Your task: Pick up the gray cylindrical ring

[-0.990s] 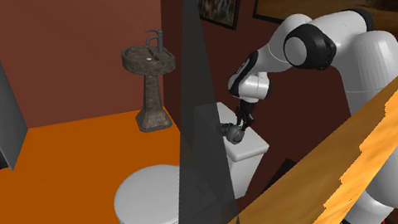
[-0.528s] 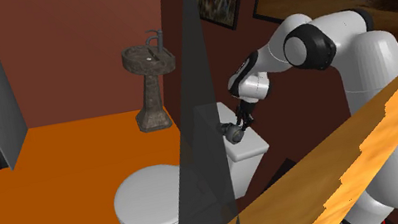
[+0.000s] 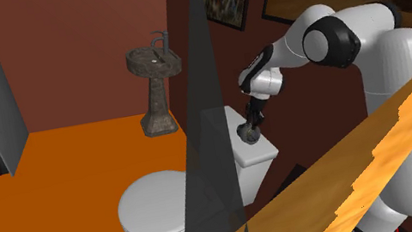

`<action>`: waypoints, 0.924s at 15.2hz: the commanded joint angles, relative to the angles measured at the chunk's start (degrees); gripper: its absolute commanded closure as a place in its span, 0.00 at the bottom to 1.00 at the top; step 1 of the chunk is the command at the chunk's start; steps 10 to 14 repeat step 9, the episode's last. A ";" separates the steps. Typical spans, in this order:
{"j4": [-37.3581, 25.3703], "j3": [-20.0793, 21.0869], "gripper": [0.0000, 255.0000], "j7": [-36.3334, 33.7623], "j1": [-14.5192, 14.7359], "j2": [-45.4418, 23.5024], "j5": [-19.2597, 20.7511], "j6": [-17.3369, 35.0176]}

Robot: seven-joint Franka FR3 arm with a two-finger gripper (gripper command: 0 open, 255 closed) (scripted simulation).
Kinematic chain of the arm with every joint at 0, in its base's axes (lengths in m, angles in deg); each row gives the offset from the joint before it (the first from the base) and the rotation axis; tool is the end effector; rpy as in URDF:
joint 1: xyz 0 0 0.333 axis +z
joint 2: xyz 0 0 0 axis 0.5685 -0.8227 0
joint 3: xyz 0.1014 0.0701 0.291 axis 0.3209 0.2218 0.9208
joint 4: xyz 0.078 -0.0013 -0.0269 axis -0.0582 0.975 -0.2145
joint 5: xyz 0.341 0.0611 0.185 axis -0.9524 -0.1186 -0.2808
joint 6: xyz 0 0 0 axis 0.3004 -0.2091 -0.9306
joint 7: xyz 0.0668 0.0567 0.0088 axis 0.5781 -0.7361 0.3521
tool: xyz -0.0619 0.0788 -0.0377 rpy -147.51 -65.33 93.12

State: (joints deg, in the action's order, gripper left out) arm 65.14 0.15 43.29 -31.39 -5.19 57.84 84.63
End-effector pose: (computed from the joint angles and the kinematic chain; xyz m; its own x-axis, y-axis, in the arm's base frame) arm 0.5085 -0.2889 0.2232 0.4639 0.8829 0.0725 0.8841 -0.4666 0.0250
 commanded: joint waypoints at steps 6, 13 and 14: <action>-0.18 -2.76 1.00 -2.93 2.10 4.05 3.96 -3.51; -0.22 -3.18 1.00 -3.40 2.42 4.73 4.63 -4.09; -0.22 -3.18 1.00 -3.40 2.42 4.73 4.63 -4.09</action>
